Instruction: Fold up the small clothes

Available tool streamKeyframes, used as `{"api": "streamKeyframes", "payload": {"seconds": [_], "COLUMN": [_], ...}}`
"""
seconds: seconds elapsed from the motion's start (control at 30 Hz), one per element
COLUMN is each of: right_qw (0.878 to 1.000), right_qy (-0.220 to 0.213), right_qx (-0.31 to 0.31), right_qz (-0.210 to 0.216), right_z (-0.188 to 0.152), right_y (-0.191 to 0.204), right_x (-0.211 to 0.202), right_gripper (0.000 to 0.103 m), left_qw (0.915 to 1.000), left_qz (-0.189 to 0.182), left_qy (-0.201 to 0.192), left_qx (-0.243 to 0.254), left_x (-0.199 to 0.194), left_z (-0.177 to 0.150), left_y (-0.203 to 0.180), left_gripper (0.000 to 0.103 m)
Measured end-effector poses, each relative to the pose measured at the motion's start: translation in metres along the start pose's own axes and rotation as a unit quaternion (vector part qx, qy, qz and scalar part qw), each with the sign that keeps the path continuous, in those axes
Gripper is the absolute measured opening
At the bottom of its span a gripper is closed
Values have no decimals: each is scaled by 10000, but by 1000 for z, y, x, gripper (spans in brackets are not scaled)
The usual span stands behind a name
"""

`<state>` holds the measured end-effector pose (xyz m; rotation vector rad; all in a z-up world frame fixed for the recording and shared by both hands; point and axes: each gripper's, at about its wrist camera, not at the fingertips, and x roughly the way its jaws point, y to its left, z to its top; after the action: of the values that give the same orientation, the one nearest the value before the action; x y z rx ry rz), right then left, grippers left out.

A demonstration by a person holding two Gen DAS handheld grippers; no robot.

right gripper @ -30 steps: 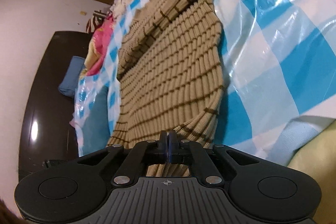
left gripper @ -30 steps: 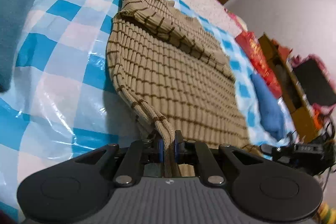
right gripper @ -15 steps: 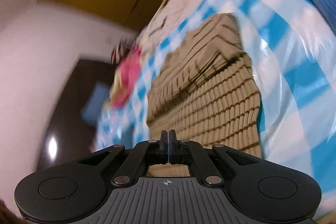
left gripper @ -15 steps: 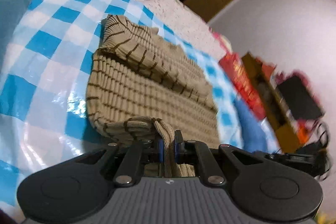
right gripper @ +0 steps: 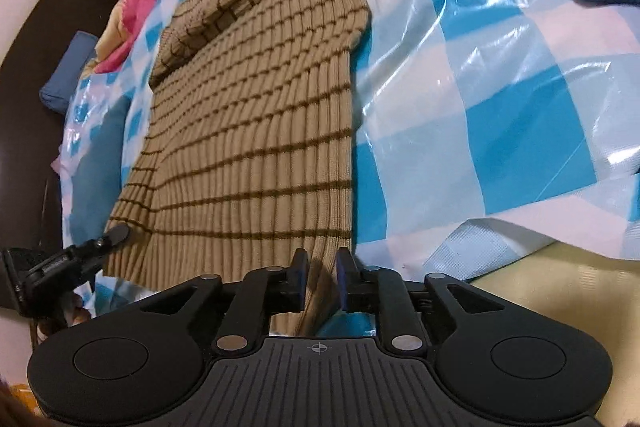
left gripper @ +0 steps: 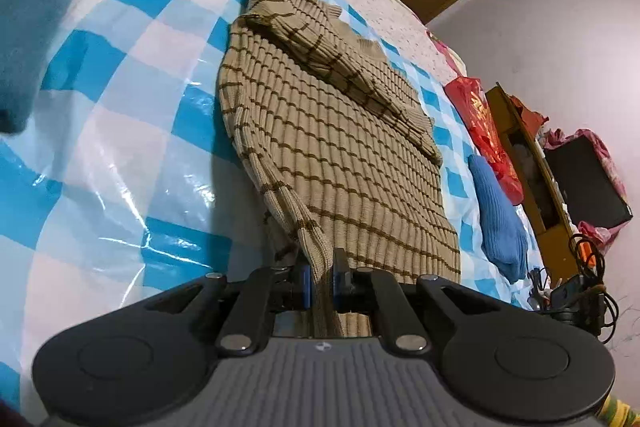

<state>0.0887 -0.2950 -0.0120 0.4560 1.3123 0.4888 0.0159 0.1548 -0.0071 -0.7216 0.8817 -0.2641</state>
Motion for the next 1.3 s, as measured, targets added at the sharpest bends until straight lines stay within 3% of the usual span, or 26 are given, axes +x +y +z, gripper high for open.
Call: {"api": "streamKeyframes", "payload": {"seconds": [0.2,0.33,0.47,0.6,0.73,0.97,1.03,1.17,1.23,1.3], "right_qw": [9982,9972,9884,9673,9485,9326,9310,9433,9529,9662], "right_qy": [100,18,-188,-703,-1306,-2402,-2568,-2691,-2347,-2252], "right_qx": [360,436,924,1260,1234,1071,1129,970,596,-12], "right_qz": [474,612,1194,2086,2608,2472,2336,1687,1826,1256], "right_z": [2,-2,-4,6,39,142,173,216,212,198], "right_y": [-7,-10,-11,3,21,37,31,30,29,36], "right_x": [25,17,5,-10,-24,-26,-19,2,6,7], "right_gripper": [18,8,6,6,6,1,1,4,7,10], "left_qw": [9996,9993,9973,9867,9811,9791,9824,9872,9886,9884], "left_qz": [260,354,-411,-1201,-1423,-1335,-1046,-829,-833,-870], "left_qy": [84,116,-91,-600,-1043,-1440,-1468,-1220,-1100,-1004], "left_qx": [34,-103,-603,-912,-796,-531,-486,-598,-597,-738], "left_x": [-1,-3,-7,-6,7,66,89,116,119,117], "left_z": [-5,-7,-2,28,81,194,215,219,206,190], "left_y": [9,17,20,17,9,0,4,21,29,38], "left_gripper": [20,20,19,19,19,19,19,19,19,19]}}
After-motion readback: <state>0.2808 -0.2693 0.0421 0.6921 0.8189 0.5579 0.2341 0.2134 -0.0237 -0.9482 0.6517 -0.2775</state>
